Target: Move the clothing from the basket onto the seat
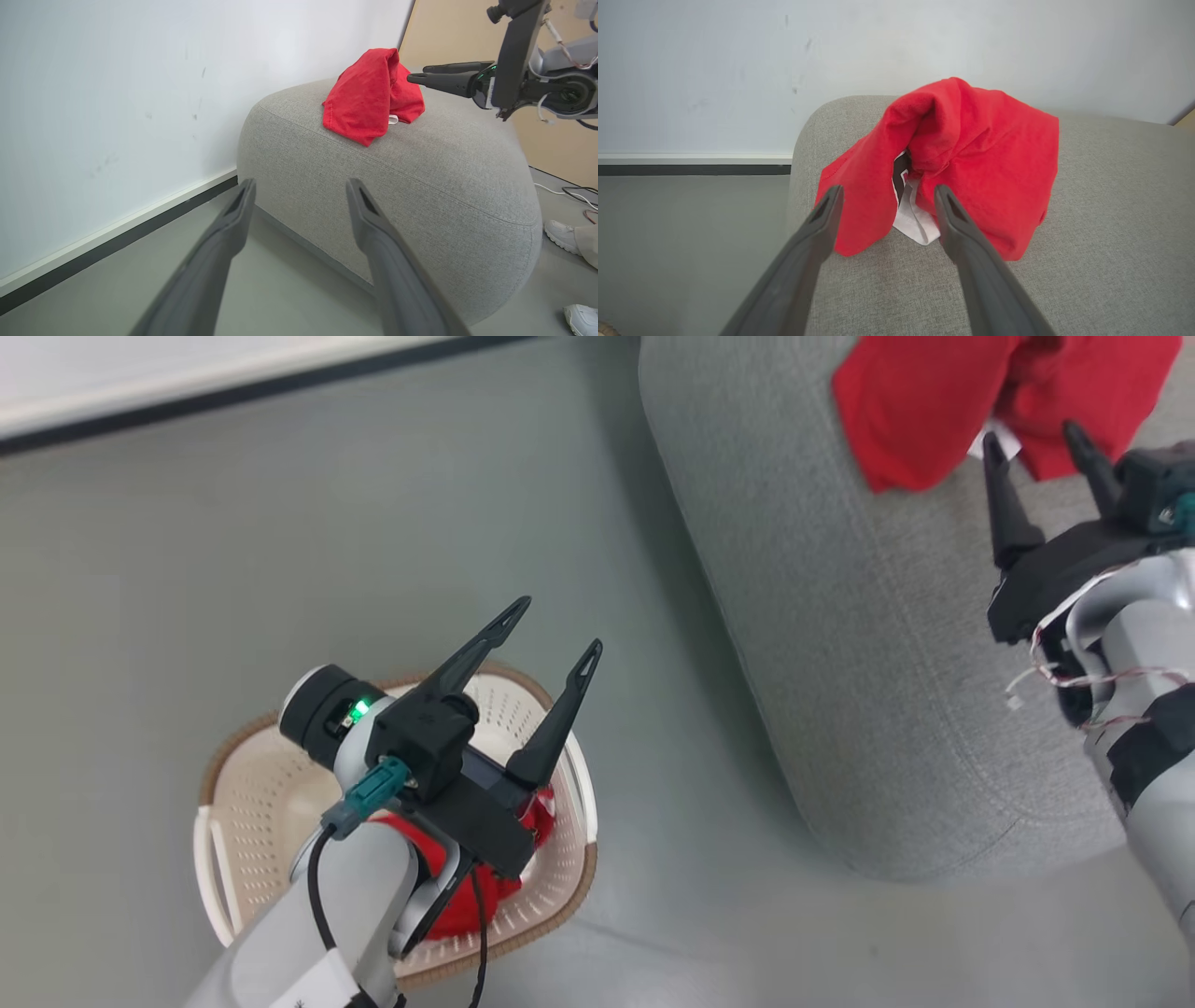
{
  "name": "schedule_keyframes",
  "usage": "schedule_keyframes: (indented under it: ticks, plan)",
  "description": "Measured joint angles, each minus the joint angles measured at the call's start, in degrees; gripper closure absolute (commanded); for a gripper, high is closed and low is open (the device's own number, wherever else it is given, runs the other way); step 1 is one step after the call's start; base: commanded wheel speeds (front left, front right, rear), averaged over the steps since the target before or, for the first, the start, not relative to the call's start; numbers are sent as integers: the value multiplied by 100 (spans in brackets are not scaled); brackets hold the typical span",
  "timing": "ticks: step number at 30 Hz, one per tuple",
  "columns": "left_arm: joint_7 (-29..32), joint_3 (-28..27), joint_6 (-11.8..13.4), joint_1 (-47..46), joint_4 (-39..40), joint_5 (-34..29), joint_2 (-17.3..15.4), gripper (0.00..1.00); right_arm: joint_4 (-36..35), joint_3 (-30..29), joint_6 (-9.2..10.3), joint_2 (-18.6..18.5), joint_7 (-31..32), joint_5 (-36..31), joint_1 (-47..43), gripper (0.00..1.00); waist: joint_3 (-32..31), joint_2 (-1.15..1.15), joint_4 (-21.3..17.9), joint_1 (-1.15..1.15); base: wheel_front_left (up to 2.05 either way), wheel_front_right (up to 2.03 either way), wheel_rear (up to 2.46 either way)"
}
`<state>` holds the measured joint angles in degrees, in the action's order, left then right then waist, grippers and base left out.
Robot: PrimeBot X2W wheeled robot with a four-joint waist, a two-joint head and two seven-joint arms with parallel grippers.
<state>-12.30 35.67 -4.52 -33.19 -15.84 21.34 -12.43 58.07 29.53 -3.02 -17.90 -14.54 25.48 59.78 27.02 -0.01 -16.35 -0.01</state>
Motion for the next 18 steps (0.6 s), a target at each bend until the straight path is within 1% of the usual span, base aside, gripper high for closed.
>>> schedule_keyframes:
  ticks: [5, 11, 18]
  plan:
    - [-73, -177, 59, 147, -229, 114, 73, 0, -255, -47, 7, 119, -1, 0, -286, 0, -398, 0, 69, 0, 0, 0, 0]
    - [-152, -470, 208, 467, -477, 379, 76, 0, -628, -74, 7, 315, -1, -25, -623, 0, -880, 0, 220, 0, 0, 0, 0]
    - [-201, -898, 369, 1132, -680, 653, -24, 0, -1117, -53, 7, 471, -2, -81, -1357, 0, -1528, -1, 510, 0, 0, 0, 0]
